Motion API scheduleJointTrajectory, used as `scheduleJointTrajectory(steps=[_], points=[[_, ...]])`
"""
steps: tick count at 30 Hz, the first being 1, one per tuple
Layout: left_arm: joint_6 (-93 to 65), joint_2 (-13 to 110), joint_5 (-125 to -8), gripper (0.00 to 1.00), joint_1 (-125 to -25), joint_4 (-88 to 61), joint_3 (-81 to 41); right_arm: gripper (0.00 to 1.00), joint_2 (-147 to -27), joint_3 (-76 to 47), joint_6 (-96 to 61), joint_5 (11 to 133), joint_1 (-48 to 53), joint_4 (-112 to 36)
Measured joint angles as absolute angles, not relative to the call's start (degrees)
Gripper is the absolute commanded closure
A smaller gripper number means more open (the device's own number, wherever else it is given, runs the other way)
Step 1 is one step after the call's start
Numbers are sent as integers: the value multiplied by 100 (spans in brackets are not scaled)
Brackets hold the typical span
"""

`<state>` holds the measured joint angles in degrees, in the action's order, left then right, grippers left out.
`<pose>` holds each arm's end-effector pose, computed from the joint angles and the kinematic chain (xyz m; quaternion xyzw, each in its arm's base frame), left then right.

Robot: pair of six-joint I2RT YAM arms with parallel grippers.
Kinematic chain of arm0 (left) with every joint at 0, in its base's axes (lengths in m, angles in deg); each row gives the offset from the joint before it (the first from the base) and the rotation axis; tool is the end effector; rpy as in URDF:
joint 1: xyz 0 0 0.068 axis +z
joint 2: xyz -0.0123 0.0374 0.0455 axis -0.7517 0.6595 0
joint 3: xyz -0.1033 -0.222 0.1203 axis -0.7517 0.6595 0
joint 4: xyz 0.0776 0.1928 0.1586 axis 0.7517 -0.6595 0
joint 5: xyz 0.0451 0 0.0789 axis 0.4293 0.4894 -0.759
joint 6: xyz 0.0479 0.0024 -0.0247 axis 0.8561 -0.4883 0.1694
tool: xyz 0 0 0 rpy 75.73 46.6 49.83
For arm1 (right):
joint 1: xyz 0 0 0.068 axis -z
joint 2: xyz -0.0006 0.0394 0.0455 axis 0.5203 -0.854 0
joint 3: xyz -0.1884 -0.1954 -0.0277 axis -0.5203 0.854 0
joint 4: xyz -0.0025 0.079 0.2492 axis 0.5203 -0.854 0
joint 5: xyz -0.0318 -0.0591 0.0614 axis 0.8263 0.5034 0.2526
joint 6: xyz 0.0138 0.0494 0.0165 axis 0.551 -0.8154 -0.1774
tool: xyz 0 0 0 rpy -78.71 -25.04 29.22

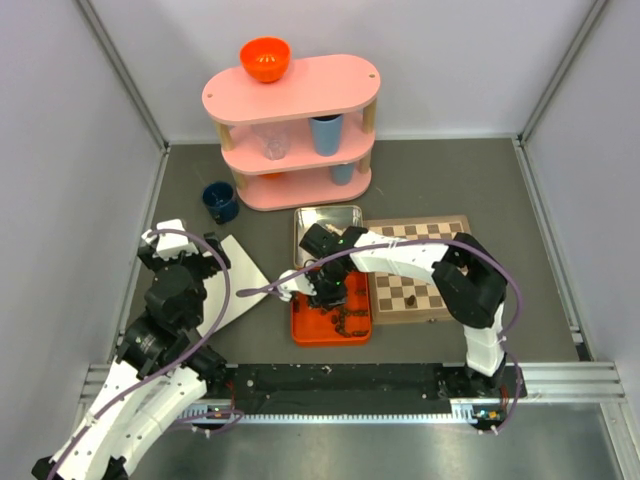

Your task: Set up the chess pieces on the board

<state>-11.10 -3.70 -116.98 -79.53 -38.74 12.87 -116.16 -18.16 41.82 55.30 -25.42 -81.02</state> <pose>0.0949 -0.0287 0.3310 -0.0954 0.7335 0.0480 0.6713 0.1966 0.3267 0.1855 -0.8061 0.5381 0.2120 0.1249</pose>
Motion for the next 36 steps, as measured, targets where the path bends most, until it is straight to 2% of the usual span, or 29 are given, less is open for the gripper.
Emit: scheduleJointTrajectory(steps=[7,15,22,24,32,36], points=[[-1110,-370,-11701,1,-7951,-3861,1311,62,-11721,-1838,4198,5757,-2542,-8030],[-1110,-427,-11760,1,-7920,-3857,1330,69,-11937,-1838,4239,5897,-2553,-8008],[-1110,-447,-11784,1,-7913,-3855,1333,90,-11966,-1879,4222,5969,-2553,-7942],[-1112,-447,-11777,1,-7909,-3857,1333,92,-11970,-1916,4178,5947,-2553,-7955],[-1374,-455,-11412,1,-7885,-3916,1333,96,-11961,-2301,3647,5311,-2474,-8065],[-1844,-573,-10872,1,-7883,-4121,1319,97,-11745,-2349,3317,4819,-2310,-8097]])
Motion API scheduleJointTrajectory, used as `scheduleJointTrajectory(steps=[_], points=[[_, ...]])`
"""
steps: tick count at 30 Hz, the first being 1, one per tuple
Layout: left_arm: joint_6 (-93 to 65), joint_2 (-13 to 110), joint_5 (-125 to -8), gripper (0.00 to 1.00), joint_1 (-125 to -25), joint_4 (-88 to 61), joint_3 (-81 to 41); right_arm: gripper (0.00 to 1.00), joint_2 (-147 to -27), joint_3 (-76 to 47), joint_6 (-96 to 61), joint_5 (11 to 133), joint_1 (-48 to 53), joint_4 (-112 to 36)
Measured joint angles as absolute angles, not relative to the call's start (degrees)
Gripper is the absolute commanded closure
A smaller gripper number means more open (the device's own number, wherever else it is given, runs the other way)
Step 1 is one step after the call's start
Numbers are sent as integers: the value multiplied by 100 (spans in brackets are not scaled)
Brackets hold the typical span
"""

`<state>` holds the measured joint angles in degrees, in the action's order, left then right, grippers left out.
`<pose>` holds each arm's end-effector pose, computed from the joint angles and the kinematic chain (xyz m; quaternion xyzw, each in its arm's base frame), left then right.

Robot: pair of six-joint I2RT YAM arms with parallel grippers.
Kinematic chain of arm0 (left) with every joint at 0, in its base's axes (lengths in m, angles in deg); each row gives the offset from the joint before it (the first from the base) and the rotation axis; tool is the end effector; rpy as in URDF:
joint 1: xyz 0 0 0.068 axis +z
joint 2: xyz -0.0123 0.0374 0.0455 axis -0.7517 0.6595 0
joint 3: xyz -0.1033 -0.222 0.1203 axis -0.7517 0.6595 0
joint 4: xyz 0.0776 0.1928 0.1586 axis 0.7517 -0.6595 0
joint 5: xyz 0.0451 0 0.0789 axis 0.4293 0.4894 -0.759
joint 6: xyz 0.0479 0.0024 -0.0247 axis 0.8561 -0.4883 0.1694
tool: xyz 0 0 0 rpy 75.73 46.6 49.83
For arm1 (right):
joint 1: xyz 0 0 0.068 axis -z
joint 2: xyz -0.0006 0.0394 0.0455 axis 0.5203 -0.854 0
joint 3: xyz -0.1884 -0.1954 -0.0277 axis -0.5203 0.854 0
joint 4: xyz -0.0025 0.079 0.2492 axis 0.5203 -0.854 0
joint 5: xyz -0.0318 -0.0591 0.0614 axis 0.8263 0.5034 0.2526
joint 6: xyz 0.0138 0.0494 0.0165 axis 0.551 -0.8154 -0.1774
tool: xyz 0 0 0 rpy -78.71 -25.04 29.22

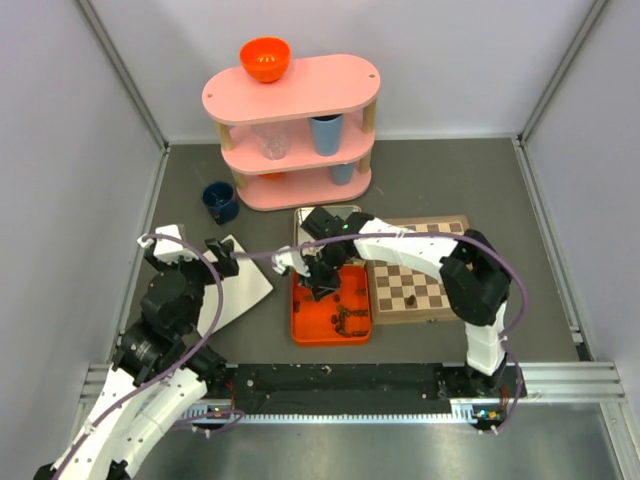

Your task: Set up the chess pieces on the board

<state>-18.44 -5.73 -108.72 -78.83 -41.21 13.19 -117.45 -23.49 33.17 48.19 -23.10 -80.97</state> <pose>0.0894 -0.0288 0.3271 -0.0978 0.7407 -0.0411 0.6634 0.2162 0.3343 0.2049 -0.7475 0.5863 0.2795 0.1394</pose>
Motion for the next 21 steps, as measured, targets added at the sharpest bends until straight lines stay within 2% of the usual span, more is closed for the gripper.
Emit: scheduleJointTrajectory(steps=[5,10,15,21], points=[[-2480,-665,-9664,1,-7883,-4263,1228,97,-11091,-2345,2895,4015,-2002,-8143],[-3219,-267,-7911,5,-7883,-4043,1223,97,-10420,-2159,2661,3217,-1707,-8121],[-4235,229,-6145,5,-7883,-2808,1925,97,-10005,-1746,2578,2638,-1373,-8143],[-5536,699,-4903,4,-7883,-1007,2959,96,-9520,-1142,2517,2295,-997,-8078]])
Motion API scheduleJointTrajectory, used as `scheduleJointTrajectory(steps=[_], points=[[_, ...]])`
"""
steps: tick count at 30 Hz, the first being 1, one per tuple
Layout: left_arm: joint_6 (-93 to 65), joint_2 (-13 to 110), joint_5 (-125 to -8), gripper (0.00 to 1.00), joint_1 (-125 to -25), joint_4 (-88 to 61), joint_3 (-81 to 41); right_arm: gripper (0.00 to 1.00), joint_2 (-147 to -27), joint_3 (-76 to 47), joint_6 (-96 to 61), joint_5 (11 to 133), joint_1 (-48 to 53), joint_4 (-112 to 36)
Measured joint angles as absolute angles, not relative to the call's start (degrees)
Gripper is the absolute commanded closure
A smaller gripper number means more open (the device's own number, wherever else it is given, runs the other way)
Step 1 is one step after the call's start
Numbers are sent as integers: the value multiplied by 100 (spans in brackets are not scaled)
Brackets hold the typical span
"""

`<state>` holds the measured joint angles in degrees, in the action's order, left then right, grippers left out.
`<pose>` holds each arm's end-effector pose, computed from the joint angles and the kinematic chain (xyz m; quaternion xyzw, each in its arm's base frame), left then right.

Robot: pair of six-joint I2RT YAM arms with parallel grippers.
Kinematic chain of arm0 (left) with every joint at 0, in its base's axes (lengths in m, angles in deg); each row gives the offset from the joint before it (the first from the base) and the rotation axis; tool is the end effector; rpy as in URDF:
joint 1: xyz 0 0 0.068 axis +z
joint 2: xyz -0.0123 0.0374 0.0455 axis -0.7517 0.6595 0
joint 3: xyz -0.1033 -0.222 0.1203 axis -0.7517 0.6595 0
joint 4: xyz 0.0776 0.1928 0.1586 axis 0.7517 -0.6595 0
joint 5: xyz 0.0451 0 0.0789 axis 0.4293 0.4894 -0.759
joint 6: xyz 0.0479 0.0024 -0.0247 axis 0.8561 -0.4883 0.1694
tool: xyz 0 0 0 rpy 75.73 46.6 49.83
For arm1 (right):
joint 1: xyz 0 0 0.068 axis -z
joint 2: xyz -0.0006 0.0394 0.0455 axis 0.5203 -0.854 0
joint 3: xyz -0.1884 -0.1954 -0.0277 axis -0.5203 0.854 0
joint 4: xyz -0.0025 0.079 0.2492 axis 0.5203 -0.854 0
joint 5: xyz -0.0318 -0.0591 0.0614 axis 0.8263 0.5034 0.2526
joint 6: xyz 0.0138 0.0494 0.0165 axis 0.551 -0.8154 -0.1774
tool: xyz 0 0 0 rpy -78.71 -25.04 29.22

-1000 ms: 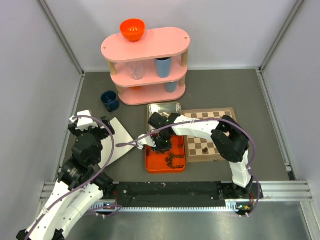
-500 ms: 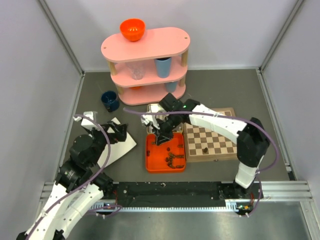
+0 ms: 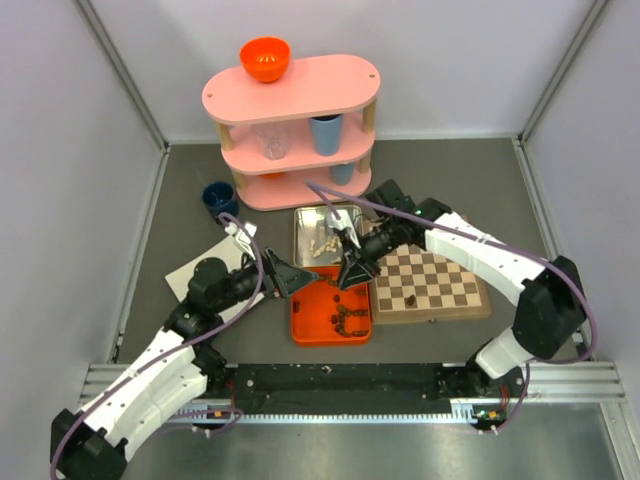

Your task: Set up the chess pieces on the board

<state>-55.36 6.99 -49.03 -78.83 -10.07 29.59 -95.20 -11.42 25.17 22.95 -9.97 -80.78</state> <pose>0.1296 -0.0930 0.2609 0.0063 0.7397 -0.5553 0.3800 0.2171 0.2304 0.2847 -0.6262 0.5889 0.4676 0.2061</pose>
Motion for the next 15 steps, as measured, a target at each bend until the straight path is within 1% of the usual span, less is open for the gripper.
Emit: scheduleJointTrajectory(steps=[6,15], points=[[-6032,1044,-4488,4,-7922,-54,3051,96,-9061,-782,2320,2057,-658,-7789],[-6082,1302,-4586,8,-8154,172,3048,96,-9017,-692,2115,1930,-645,-7560]])
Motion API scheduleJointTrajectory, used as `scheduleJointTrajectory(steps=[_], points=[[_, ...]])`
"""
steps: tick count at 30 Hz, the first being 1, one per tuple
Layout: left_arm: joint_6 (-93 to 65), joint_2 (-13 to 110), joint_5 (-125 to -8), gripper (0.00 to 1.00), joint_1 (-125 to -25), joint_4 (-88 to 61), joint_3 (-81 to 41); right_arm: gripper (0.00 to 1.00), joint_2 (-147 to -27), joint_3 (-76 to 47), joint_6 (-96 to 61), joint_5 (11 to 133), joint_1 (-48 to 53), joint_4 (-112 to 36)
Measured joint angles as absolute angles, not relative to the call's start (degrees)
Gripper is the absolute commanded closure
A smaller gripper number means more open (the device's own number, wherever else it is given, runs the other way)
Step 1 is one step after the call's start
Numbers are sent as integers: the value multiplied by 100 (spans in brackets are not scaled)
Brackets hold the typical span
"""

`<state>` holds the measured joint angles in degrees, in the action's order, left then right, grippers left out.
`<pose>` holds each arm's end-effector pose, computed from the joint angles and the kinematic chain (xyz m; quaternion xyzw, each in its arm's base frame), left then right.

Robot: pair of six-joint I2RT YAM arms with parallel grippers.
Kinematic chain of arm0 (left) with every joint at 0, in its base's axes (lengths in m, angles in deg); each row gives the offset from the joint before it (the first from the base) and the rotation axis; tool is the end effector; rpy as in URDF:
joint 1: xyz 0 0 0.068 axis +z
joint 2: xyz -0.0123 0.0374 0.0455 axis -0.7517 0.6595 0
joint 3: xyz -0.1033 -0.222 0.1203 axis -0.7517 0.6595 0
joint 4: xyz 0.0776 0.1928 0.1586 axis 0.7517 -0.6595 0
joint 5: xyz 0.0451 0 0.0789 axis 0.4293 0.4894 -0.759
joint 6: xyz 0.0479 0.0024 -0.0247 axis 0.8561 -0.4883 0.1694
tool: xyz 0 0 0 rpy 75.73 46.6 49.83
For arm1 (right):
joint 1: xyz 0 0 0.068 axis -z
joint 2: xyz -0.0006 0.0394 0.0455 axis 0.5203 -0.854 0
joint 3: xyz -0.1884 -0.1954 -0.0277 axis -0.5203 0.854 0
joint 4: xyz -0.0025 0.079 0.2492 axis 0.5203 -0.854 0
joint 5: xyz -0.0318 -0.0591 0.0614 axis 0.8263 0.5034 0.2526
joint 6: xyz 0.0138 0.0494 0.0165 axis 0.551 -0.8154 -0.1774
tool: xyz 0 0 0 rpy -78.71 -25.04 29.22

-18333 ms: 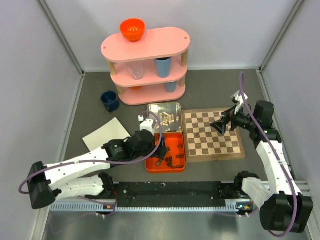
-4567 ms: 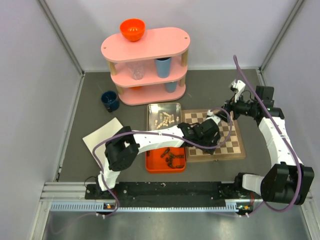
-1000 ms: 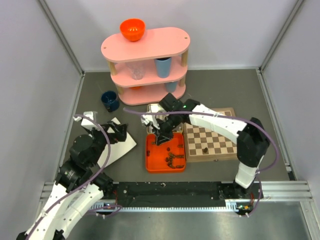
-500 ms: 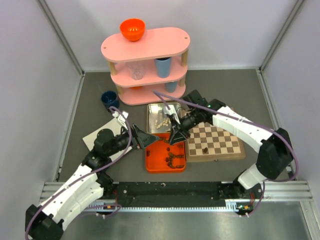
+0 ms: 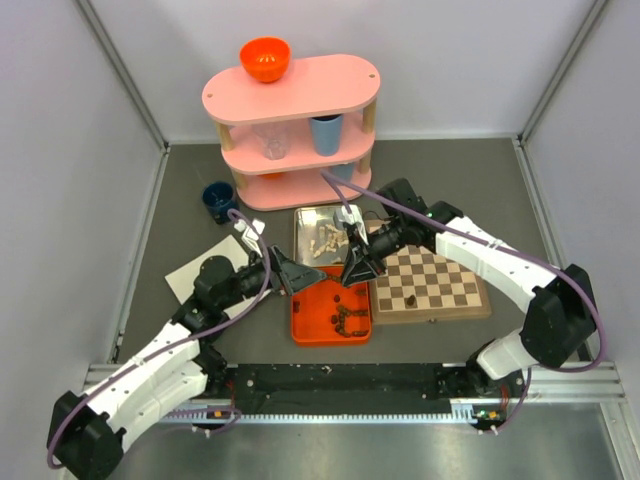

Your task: Set up the chess pieces on the board

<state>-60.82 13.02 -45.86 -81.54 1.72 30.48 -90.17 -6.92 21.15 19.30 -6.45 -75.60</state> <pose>0.1375 -0.1091 0.2616 0.0209 0.7130 -0.6081 0.3484 0.2172 0.2075 0.2924 -0.5962 0.5887 0.4902 0.2403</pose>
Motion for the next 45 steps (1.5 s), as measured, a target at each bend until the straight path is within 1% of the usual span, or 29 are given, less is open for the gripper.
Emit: scheduleJointTrajectory(steps=[4,5,11,19,21,22,24,25,29,35,39,45], points=[[-6045,1477,-4735,13,-8311,108,2981,96,-9017,-692,2058,1908,-645,-7512],[-6017,1527,-4754,16,-8351,95,2950,96,-9017,-692,2040,1899,-645,-7498],[-5776,1969,-5089,26,-8794,-169,2557,95,-9017,-688,1973,1884,-645,-7448],[-5473,2408,-5469,50,-9155,-500,2216,95,-9017,-677,1957,1873,-645,-7330],[-5427,2434,-5513,54,-9172,-559,2189,94,-9017,-642,1953,1873,-645,-7308],[-5403,2447,-5533,58,-9177,-587,2174,94,-9017,-611,1955,1873,-645,-7286],[-5370,2460,-5541,61,-9194,-653,2128,94,-9017,-579,1953,1877,-645,-7271],[-5350,2460,-5557,65,-9199,-661,2117,94,-9017,-574,1951,1877,-645,-7284],[-5304,2460,-5624,76,-9205,-707,2078,94,-9017,-570,1933,1875,-645,-7275],[-5239,2460,-5637,74,-9225,-722,2054,93,-9017,-565,1927,1888,-645,-7269],[-5217,2460,-5631,63,-9225,-753,2047,93,-9017,-565,1920,1908,-645,-7262],[-5199,2452,-5627,64,-9229,-858,2047,92,-9017,-565,1914,1984,-645,-7241]])
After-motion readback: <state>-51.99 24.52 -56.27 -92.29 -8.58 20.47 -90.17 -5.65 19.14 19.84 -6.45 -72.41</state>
